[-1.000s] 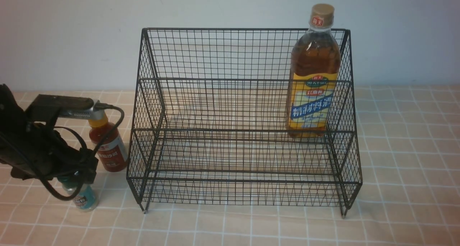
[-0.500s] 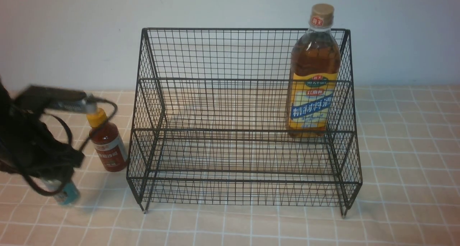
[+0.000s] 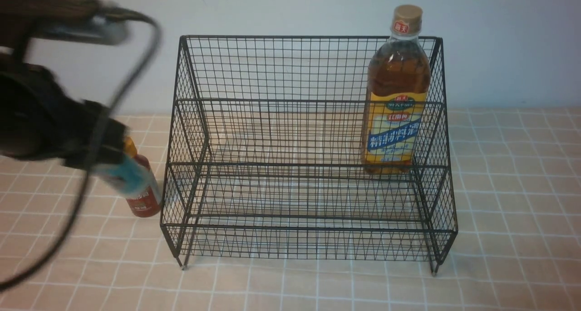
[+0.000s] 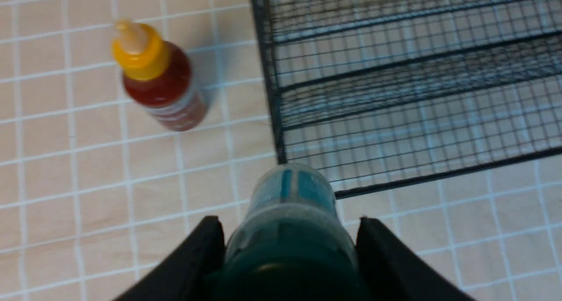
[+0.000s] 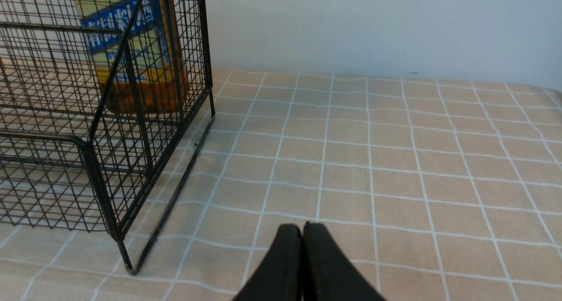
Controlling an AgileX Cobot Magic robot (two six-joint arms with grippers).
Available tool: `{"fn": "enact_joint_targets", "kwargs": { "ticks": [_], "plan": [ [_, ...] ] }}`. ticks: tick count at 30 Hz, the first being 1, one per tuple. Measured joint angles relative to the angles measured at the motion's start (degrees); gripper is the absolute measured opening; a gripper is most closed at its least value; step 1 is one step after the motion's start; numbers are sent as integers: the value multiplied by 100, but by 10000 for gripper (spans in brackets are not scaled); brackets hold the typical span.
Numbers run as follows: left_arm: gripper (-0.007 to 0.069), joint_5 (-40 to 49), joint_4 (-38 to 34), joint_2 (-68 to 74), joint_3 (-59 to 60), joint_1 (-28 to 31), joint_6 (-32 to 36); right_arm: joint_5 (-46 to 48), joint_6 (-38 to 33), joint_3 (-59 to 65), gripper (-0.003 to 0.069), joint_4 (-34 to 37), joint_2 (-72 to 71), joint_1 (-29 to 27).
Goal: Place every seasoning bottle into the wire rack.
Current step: Use the left arm to put the condiment bottle back on the shelf
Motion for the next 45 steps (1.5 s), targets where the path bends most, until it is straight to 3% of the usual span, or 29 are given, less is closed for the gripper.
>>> {"fn": "enact_joint_targets", "kwargs": {
  "ticks": [7, 17, 32, 40, 45],
  "plan": [
    [340, -597, 711, 702, 0, -803, -962, 0, 21, 0, -14, 0, 0, 0],
    [340, -1074, 1064, 1612, 0, -905, -1369, 0, 27, 0, -14, 0, 0, 0],
    [341, -1074, 1066, 2374, 0, -916, -1415, 0, 27, 0, -14, 0, 0, 0],
    [422, -1074, 1071, 2586, 0, -917, -1415, 0, 27, 0, -14, 0, 0, 0],
    [428, -1039, 1092, 2616, -23, -922, -1415, 0, 27, 0, -14, 0, 0, 0]
  ]
}}
